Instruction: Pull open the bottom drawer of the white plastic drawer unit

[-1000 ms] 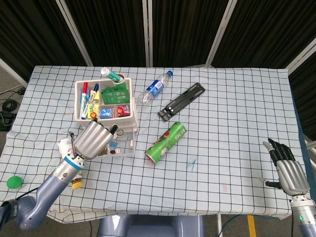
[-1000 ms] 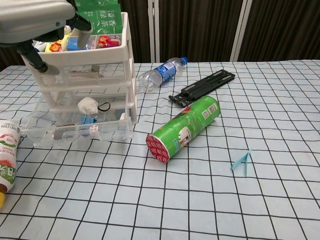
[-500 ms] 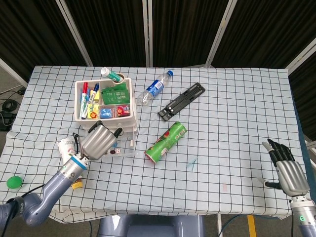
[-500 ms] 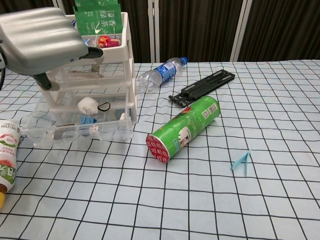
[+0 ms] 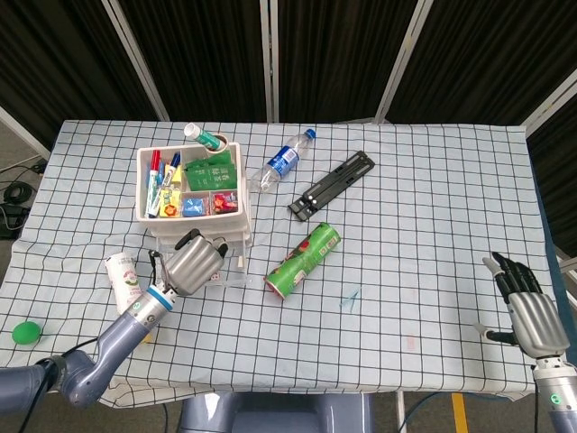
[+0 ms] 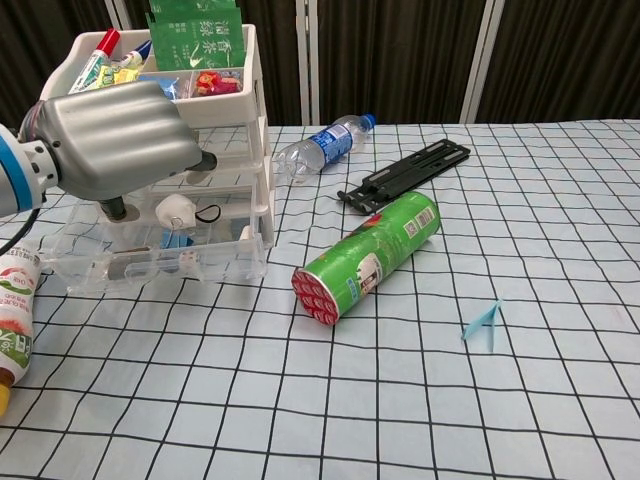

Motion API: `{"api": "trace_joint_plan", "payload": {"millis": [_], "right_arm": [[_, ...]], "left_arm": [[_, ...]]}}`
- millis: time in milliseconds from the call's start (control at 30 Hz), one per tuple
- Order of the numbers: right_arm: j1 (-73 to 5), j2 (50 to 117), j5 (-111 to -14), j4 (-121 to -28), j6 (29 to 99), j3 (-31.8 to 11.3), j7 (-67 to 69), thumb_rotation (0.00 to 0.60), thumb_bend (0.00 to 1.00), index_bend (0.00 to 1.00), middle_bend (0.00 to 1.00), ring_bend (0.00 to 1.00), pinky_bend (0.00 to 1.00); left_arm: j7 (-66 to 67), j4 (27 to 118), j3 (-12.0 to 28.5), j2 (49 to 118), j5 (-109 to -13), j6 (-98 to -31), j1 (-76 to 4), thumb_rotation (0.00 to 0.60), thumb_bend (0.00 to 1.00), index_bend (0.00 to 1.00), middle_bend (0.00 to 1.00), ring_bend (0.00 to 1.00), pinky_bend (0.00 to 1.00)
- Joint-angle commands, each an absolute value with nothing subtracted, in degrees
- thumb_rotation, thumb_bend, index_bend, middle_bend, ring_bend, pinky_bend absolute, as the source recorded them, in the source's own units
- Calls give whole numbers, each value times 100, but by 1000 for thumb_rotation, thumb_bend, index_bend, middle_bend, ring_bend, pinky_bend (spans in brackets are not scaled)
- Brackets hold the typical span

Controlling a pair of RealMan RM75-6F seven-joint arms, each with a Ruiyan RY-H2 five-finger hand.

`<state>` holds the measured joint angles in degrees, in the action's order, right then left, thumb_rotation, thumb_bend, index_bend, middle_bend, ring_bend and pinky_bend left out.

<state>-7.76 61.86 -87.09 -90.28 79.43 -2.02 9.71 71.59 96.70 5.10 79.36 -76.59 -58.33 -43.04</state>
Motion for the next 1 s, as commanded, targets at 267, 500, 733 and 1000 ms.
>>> {"api": "trace_joint_plan", "payload": {"millis": [267,500,733,1000], "right_arm": [[-773,6184,-8705,-9012,7962,-216,1014,600,17,31,0,0,0],[-781,6177,-8653,-8976,7942,-244,1079,600,17,31,0,0,0],[-793,6172,-8612,-8947,7914,-267,1123,600,18,31,0,0,0],[-792,6169,-8598,-8942,7919,-280,1155,600,18,31,0,0,0]], "left_arm": [[7222,9428,467,8030,-7498,-5755,-4417,600,120,426,973,887,772],[7284,9224,470,8082,-7341,-5577,-4618,600,123,432,973,887,773],[7186,9022,422,8190,-7259,-5488,-4751,600,129,440,973,887,773],[7103,8877,356,8225,-7215,-5464,-4820,600,131,443,973,887,773]]}}
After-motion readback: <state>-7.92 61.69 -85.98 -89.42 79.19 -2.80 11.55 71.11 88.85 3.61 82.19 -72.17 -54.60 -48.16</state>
